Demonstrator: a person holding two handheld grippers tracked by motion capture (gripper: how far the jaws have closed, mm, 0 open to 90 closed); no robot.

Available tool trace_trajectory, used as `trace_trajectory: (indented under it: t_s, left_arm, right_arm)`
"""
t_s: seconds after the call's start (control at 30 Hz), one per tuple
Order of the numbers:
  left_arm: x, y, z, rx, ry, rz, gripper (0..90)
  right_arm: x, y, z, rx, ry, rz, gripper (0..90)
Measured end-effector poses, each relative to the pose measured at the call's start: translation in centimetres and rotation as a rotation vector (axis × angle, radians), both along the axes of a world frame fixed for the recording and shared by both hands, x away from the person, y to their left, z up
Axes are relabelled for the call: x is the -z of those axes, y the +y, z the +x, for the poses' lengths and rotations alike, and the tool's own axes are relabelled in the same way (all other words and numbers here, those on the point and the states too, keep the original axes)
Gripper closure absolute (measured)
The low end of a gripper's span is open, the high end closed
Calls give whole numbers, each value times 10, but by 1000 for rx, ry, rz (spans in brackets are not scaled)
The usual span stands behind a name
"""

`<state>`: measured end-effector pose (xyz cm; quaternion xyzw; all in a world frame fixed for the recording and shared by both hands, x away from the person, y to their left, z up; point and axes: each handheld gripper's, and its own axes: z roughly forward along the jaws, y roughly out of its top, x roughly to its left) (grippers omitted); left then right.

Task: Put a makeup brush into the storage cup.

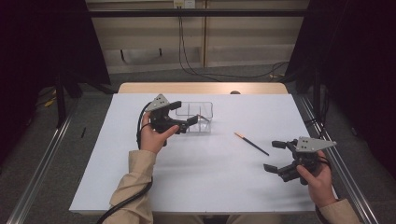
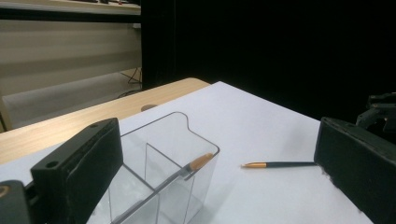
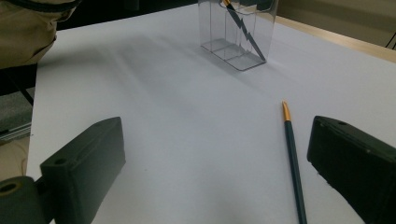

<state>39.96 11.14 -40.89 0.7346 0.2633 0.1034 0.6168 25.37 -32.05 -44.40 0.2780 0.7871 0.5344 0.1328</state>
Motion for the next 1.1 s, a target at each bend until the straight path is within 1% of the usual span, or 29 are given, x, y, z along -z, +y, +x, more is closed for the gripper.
trace_trajectory:
  t_s: [0.1,0.37,0.43,0.57,0.67,0.73,0.77,0.9,1.03,1.1]
  left_arm:
    - [1,3,-2,1,1,-9,9]
    - [0,14,-11,-3,-6,-12,9]
    - [0,17,-12,-5,-6,-21,9]
    - [-1,22,-16,-9,-14,-14,9]
    - [-1,26,-18,-12,-17,-16,9]
    - [-1,29,-20,-13,-16,-20,7]
    - [-1,30,-21,-16,-14,-13,6]
    - [-1,37,-25,-21,-17,-10,3]
    - [0,43,-29,-20,-19,-15,0]
    - [0,46,-31,-25,-15,-7,0]
  right_arm:
    - [0,0,0,0,0,-2,35]
    - [-1,0,0,4,-1,-1,35]
    - [-1,0,0,3,-2,-2,34]
    - [-1,0,-1,3,-4,-2,35]
    - [-1,0,-1,4,-1,-4,35]
    - [-2,0,-1,3,-6,-4,34]
    - [-2,0,-1,2,-6,-3,35]
    - [-2,0,-1,4,-7,-2,34]
    - [-2,0,-1,3,-8,-4,35]
    - [-3,0,-1,4,-11,-3,34]
